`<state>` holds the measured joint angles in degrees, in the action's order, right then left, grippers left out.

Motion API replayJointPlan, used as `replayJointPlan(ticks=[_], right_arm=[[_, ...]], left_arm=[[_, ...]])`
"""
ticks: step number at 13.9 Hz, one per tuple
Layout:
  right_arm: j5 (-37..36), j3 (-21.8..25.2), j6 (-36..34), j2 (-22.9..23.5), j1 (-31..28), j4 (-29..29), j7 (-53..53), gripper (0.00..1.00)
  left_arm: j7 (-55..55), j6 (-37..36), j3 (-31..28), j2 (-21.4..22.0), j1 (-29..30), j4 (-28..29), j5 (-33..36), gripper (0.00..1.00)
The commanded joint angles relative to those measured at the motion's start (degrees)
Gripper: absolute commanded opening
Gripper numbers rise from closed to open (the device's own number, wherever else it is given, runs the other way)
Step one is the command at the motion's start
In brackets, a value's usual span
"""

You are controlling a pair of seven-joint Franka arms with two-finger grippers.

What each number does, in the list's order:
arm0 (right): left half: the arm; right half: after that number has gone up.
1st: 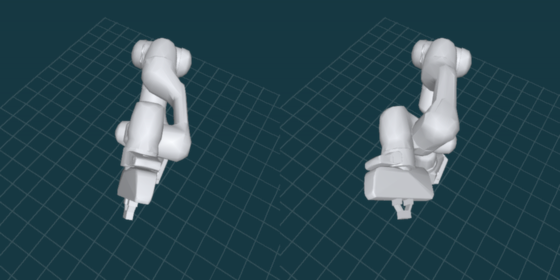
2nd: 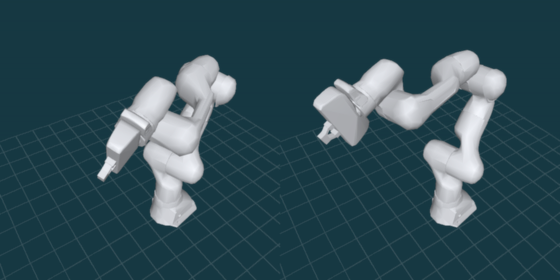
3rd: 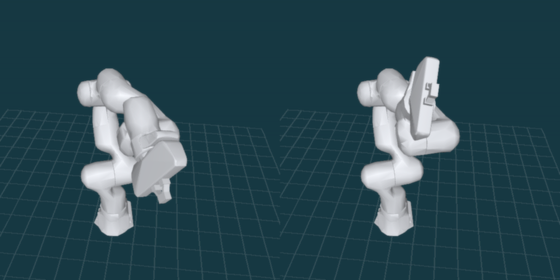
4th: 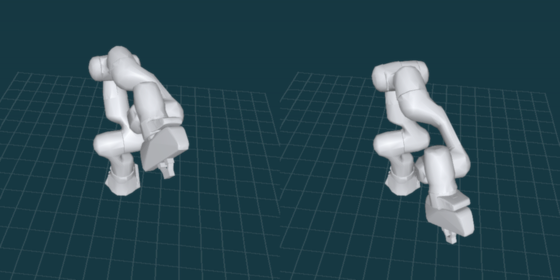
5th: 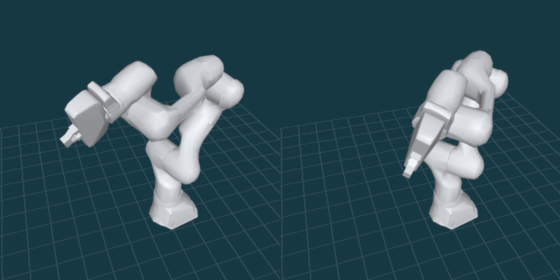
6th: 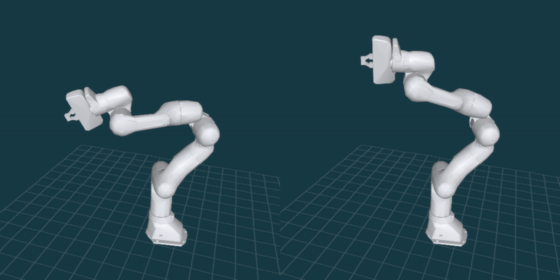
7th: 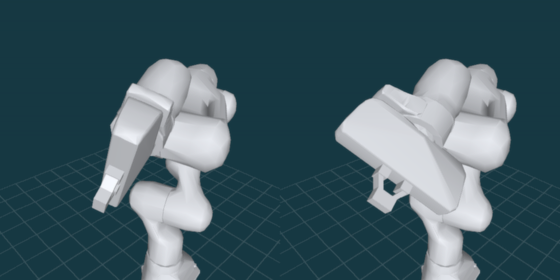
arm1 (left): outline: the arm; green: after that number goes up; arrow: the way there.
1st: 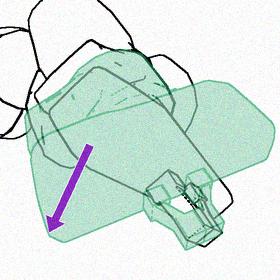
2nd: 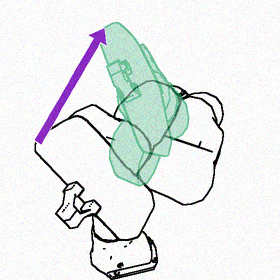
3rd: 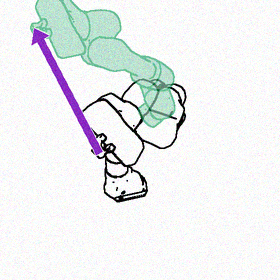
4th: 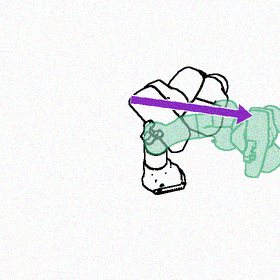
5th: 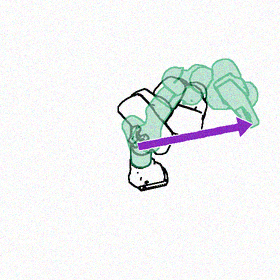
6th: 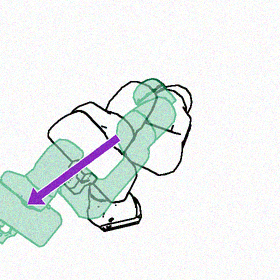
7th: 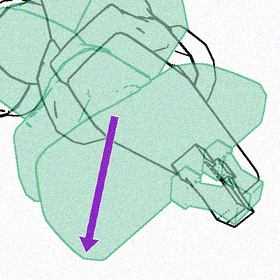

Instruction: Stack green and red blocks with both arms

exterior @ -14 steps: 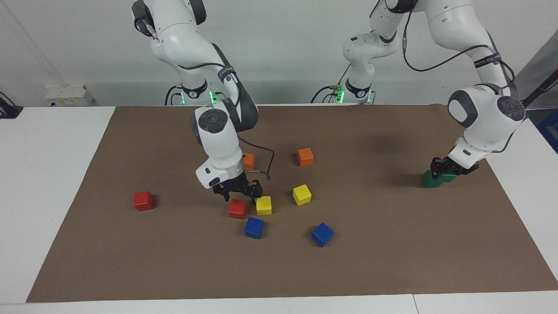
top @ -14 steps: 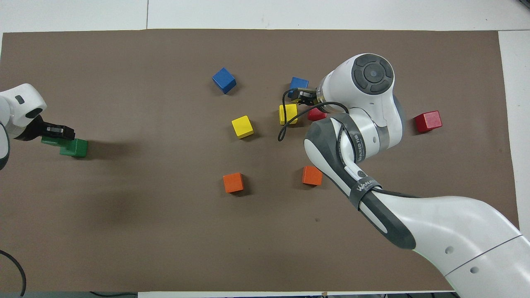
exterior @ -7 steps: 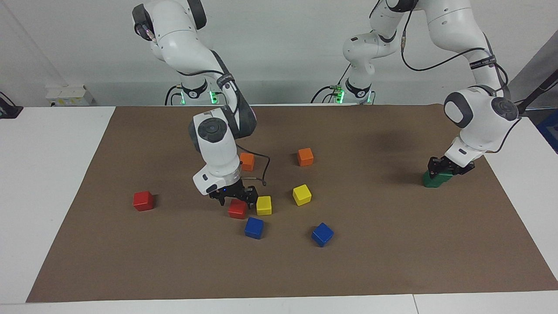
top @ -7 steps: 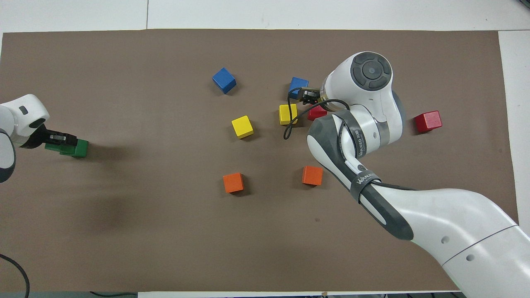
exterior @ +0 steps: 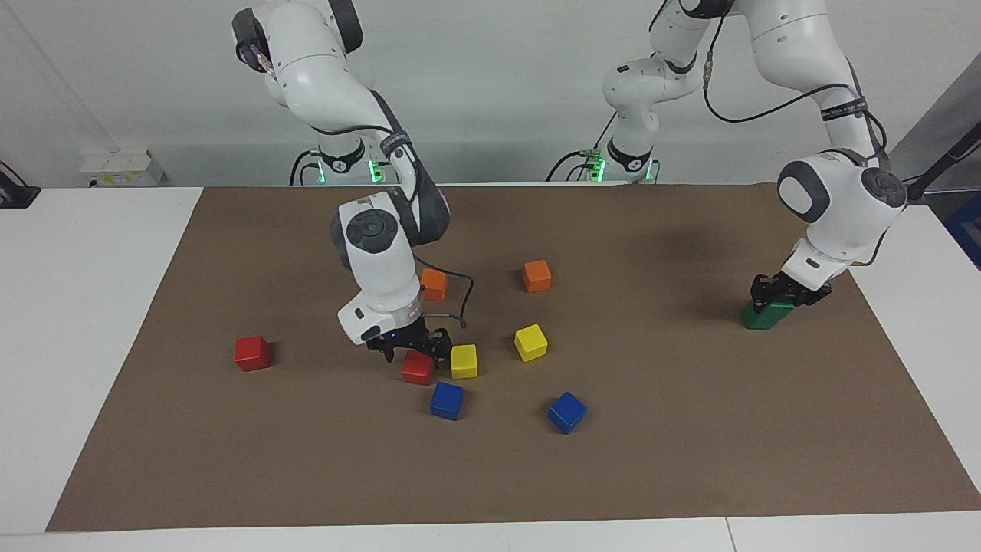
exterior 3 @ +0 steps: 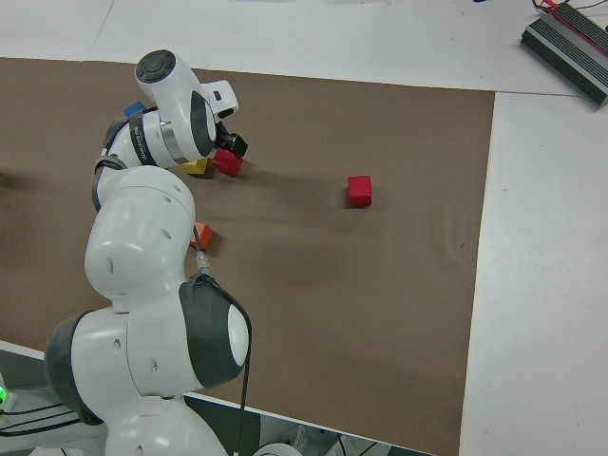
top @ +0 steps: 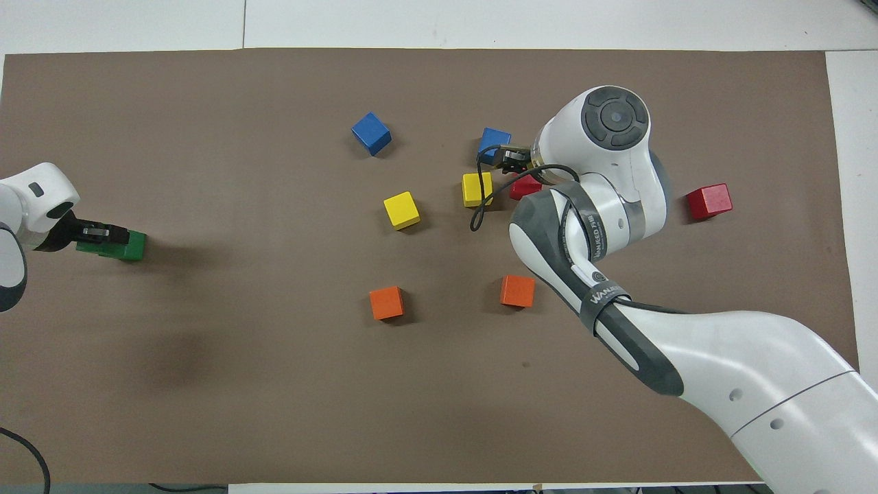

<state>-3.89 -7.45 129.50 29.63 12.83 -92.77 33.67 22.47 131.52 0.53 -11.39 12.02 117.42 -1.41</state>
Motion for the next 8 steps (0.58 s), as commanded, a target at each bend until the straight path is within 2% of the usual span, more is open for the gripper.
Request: replayJointPlan(ticks=[1, 2, 3, 4, 5, 8], right_arm=[[-1.47, -0.55, 1.72, 1.22, -0.44, 0.14, 0.78, 1.0], [-1.47, -0.55, 1.81, 1.22, -0.53, 0.05, 0.69, 1.0], [-1.47, -0.55, 1.81, 1.22, -0.53, -0.22, 0.52, 1.0], [-1.47, -0.55, 2.25, 1.22, -0.62, -0.39, 0.52, 1.0], [-1.47, -0.55, 2.95, 1.22, -0.62, -1.09, 0.52, 1.0], [-1.47, -0.55, 4.27, 1.31, -0.97, -2.15, 0.34, 1.0]], left_arm=[[2.13, 3.39, 0.35, 1.81, 0.73, 3.87, -1.14, 0.0], [3.61, 3.39, 0.35, 1.81, 0.73, 3.87, -1.14, 0.0], [5.02, 3.39, 0.35, 1.81, 0.73, 3.87, -1.14, 0.26], [5.38, 3.39, 0.27, 1.81, 0.81, 4.05, -1.14, 0.78], [5.39, 3.31, 0.27, 1.81, 0.81, 4.14, -1.14, 1.0], [5.39, 2.96, 0.27, 1.81, 0.81, 4.14, -1.14, 1.0]])
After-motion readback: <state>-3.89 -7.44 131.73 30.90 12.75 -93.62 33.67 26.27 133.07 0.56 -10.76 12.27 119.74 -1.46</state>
